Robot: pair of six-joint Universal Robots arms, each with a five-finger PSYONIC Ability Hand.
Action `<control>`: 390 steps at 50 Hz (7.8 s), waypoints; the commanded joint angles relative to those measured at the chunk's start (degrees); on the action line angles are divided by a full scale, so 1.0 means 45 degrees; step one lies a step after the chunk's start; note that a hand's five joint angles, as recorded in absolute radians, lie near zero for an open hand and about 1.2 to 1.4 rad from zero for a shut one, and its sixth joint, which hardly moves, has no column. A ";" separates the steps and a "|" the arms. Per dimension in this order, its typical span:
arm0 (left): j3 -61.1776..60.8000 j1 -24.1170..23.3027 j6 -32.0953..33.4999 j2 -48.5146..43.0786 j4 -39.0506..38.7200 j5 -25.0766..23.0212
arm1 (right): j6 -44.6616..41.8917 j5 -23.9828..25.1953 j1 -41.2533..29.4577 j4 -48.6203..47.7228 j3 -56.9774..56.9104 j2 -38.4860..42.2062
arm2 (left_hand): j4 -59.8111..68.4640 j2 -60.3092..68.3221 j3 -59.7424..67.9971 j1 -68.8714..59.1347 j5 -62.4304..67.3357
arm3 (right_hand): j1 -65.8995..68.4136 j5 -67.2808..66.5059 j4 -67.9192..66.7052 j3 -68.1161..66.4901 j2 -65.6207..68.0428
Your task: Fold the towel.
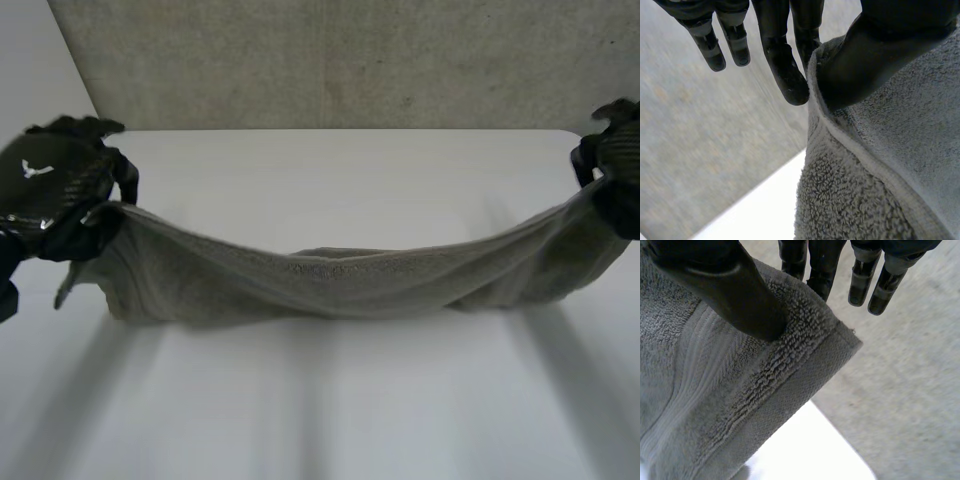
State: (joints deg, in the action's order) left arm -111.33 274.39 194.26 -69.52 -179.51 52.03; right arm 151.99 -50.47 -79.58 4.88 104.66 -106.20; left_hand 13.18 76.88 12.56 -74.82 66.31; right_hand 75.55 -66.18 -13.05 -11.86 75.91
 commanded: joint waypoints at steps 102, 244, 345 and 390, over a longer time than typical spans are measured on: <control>0.7749 -0.3534 0.4272 -1.2502 -0.0538 0.5840 | -0.0886 -0.7123 -0.5031 -0.2160 -0.8903 1.3485 | -0.0708 -1.2119 -0.0569 1.1661 -1.1992 | -1.4566 1.4706 0.0677 0.0413 -1.4647; 0.0247 -0.3339 -0.0494 -0.4493 -0.4483 0.4785 | 0.0305 -0.8413 -1.3508 -0.1632 -0.9077 1.1471 | -0.0708 -1.2572 -0.0569 1.2114 -1.2445 | -1.4566 1.4706 0.0677 0.0413 -1.4647; 0.1010 -0.6523 -0.1822 -0.6368 -0.5128 0.6758 | -0.1648 -0.5893 -1.2804 -0.3839 -0.2007 0.9167 | -0.0708 -1.2496 -0.0569 1.2039 -1.2370 | 0.0990 -0.0850 0.0677 0.0413 0.0908; 0.4252 -0.9277 -0.4634 -0.9962 -0.3897 0.9102 | 0.5676 -0.4702 -0.7179 -0.1808 -0.2669 0.9181 | -0.0708 -1.2198 -0.0569 1.1740 -1.2071 | -1.4566 1.4706 0.0677 0.0413 -1.4647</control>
State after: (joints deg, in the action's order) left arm -91.67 232.52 174.60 -111.97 -198.34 88.76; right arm 177.76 -71.51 -111.24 -3.19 95.29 -73.22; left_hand 13.18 23.23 12.56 -26.32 11.50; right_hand 13.79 -3.57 -13.05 -11.86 14.46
